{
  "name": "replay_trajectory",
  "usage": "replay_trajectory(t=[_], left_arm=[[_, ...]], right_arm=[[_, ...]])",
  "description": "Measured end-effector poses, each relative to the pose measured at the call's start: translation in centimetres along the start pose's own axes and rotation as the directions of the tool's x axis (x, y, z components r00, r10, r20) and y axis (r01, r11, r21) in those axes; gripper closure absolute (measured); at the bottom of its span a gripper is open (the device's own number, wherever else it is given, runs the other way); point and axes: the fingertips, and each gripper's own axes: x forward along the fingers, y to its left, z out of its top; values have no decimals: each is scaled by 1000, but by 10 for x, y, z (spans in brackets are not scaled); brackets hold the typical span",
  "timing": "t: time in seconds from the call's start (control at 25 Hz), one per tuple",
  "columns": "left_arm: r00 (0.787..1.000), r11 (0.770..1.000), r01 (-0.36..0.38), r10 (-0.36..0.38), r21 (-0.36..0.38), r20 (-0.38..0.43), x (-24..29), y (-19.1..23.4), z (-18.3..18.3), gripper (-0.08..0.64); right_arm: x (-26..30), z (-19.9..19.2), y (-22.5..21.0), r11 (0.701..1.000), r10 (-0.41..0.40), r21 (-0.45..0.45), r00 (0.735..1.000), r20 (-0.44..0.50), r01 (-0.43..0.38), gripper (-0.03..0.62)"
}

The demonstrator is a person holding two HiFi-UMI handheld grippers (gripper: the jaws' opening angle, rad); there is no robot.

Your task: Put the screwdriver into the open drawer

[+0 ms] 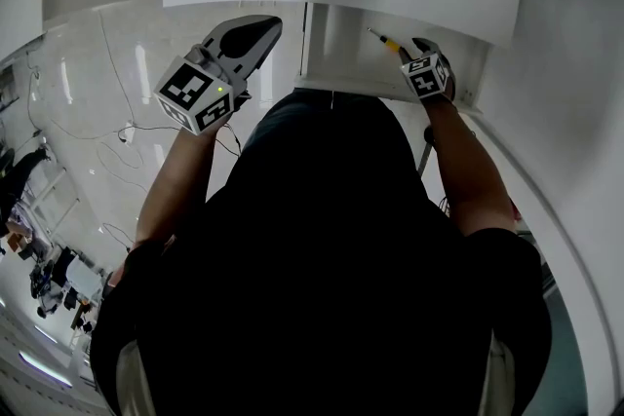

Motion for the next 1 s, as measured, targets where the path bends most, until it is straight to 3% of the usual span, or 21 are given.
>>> replay_trajectory(t=[0.56, 1.0], left_arm=[[998, 995, 61, -63, 85, 21, 11, -15, 44, 546], [994, 985, 99, -104, 141, 29, 24, -25, 68, 545]], right_arm=[[-69, 24, -30, 976, -91, 210, 988, 124, 63, 425], [-145, 69, -62, 939, -197, 333, 931, 307, 89, 434]])
